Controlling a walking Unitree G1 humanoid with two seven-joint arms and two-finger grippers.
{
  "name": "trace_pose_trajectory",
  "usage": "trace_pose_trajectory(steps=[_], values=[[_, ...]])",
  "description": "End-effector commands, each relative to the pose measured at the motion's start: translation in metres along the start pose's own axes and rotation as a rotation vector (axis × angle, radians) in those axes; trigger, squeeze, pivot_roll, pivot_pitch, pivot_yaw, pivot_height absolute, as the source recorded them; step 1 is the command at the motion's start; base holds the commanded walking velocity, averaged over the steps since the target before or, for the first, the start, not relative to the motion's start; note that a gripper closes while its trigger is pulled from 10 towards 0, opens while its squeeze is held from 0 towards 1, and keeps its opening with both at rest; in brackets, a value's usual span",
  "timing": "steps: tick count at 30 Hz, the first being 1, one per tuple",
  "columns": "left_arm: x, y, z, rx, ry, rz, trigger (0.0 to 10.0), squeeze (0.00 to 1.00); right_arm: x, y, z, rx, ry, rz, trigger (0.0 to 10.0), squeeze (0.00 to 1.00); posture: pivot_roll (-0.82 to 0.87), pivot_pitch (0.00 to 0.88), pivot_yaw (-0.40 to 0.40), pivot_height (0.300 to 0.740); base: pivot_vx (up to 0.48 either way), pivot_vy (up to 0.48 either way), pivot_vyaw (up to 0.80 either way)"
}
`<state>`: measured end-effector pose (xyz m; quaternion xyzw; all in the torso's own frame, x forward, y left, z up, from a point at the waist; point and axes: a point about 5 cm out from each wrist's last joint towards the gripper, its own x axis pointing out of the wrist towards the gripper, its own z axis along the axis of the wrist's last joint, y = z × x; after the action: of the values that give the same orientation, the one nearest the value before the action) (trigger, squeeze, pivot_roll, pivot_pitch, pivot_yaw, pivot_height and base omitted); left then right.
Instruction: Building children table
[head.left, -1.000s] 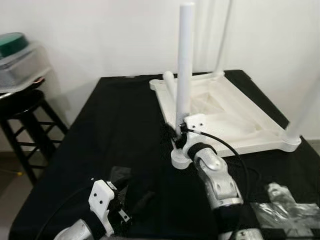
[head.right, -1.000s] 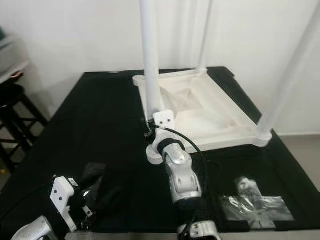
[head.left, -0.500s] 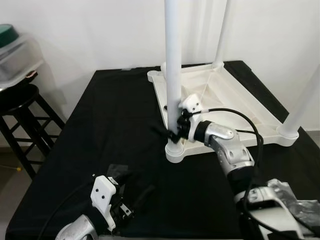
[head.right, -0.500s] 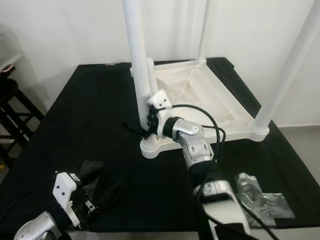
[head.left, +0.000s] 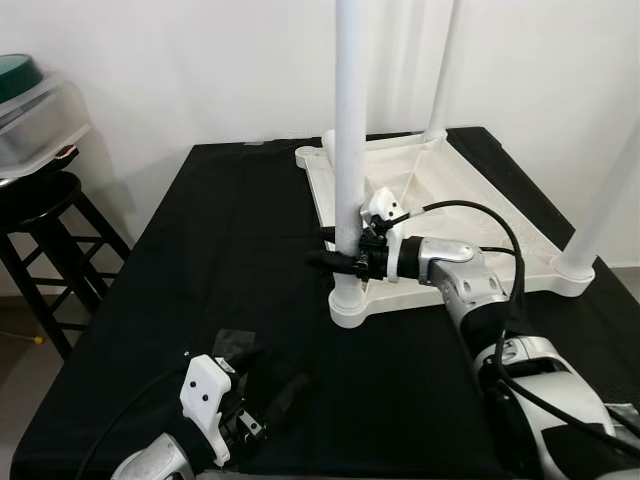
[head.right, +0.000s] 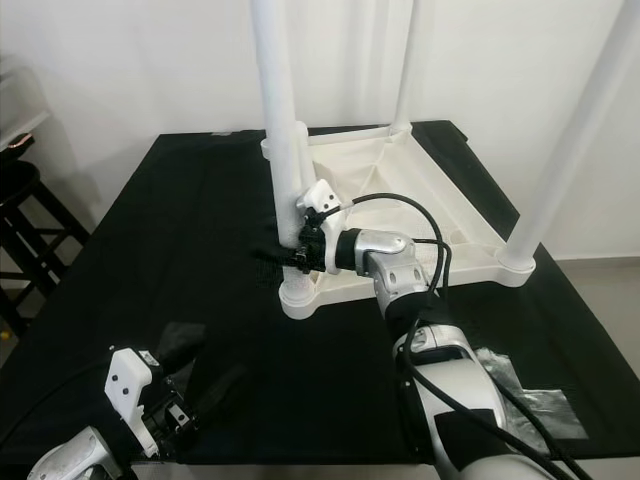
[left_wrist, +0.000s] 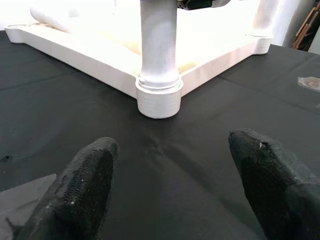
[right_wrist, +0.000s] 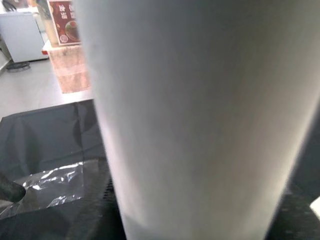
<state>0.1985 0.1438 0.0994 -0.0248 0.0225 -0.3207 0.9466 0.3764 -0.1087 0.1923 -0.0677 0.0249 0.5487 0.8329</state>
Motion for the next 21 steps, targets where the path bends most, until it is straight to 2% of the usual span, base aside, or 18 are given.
trace_pose_trajectory(steps=[1,2,5,10,11,12,13,14,15,20,21], values=[[-0.003,0.000,-0.004,-0.001,0.020,0.007,10.0,0.00,0.005,0.003,-0.005,0.007,0.006,0.014,0.0,0.00,-0.05,0.030,0.057,0.740,0.000,0.000,0.00],[-0.003,0.000,-0.004,-0.001,0.020,0.007,10.0,0.00,0.005,0.003,-0.005,0.007,0.006,0.014,0.0,0.00,-0.05,0.030,0.057,0.740,0.000,0.000,0.00],[-0.004,-0.001,-0.004,-0.003,0.020,0.005,10.0,0.00,-0.001,0.000,-0.013,0.026,-0.010,-0.115,0.0,0.00,-0.05,0.036,0.049,0.740,0.000,0.000,0.00],[-0.004,-0.001,-0.004,-0.003,0.020,0.005,10.0,0.00,-0.002,0.000,-0.015,0.031,-0.014,-0.134,0.0,0.00,-0.05,0.036,0.049,0.740,0.000,0.000,0.00],[-0.008,-0.001,-0.003,-0.005,0.021,0.009,10.0,0.00,-0.007,0.022,-0.061,0.186,0.044,-0.767,0.0,0.00,-0.05,0.053,0.048,0.740,0.000,0.000,0.00],[-0.008,-0.001,-0.003,-0.005,0.021,0.009,10.0,0.00,-0.007,0.022,-0.061,0.186,0.044,-0.767,0.0,0.00,-0.05,0.053,0.048,0.740,0.000,0.000,0.00],[-0.009,-0.001,-0.003,-0.006,0.021,0.011,10.0,0.00,-0.015,0.038,-0.075,0.234,0.083,-0.929,0.0,0.00,-0.05,0.053,0.048,0.740,0.000,0.000,0.00],[-0.009,0.000,-0.003,-0.005,0.025,0.009,10.0,0.00,-0.015,0.056,-0.082,0.247,0.100,-0.967,0.0,0.00,-0.07,0.053,0.067,0.740,0.000,0.000,0.00],[-0.009,0.001,-0.003,-0.005,0.028,0.007,10.0,0.00,-0.011,0.066,-0.083,0.242,0.094,-0.916,0.0,0.00,-0.07,0.053,0.067,0.740,0.000,0.000,0.00],[-0.008,0.001,-0.003,-0.011,0.029,0.003,10.0,0.00,-0.009,0.061,-0.080,0.197,0.088,-0.878,0.0,0.00,-0.06,0.055,0.063,0.740,0.000,0.000,0.00],[-0.007,0.001,-0.004,-0.012,0.030,-0.003,10.0,0.00,-0.008,0.054,-0.078,0.182,0.087,-0.877,0.0,0.00,-0.06,0.044,0.055,0.740,0.000,0.000,0.00]])
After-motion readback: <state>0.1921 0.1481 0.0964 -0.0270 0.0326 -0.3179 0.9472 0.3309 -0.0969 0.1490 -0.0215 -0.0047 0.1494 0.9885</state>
